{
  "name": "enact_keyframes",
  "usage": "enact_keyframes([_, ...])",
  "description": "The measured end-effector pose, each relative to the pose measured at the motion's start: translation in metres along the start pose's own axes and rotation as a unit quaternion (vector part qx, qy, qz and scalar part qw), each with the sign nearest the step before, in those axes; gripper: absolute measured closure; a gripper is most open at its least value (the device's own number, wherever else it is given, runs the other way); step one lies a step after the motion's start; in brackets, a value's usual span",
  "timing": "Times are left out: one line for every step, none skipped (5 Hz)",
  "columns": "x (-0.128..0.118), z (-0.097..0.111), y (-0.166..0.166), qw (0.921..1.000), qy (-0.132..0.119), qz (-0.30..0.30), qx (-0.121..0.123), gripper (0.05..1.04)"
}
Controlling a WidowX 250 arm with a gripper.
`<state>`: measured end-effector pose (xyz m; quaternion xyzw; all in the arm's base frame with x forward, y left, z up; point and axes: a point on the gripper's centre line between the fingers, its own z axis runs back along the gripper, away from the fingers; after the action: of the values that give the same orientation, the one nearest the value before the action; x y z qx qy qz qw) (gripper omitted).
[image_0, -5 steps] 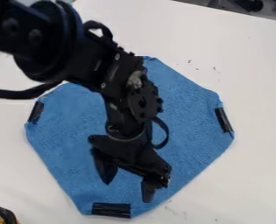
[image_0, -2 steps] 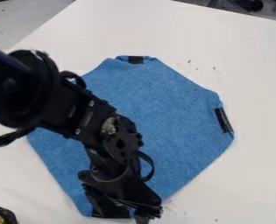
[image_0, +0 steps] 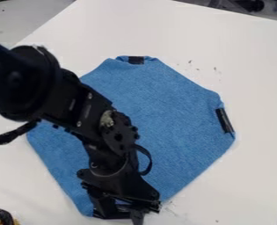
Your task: Fold the cloth from the bottom to top
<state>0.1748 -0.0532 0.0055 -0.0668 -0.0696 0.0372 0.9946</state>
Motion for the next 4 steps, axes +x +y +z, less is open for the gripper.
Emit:
enact_keyframes([0.003, -0.003, 0.004, 0.9998, 0.003, -0.003, 0.017, 0.551])
enact_keyframes([0.007, -0.002, 0.003, 0.9993, 0.001, -0.010, 0.037, 0.682])
enact_keyframes([0.008, -0.003, 0.002, 0.9985, 0.005, -0.017, 0.052, 0.803])
enact_keyframes([0.019, 0.011, -0.002, 0.9970, 0.032, -0.018, 0.068, 0.922])
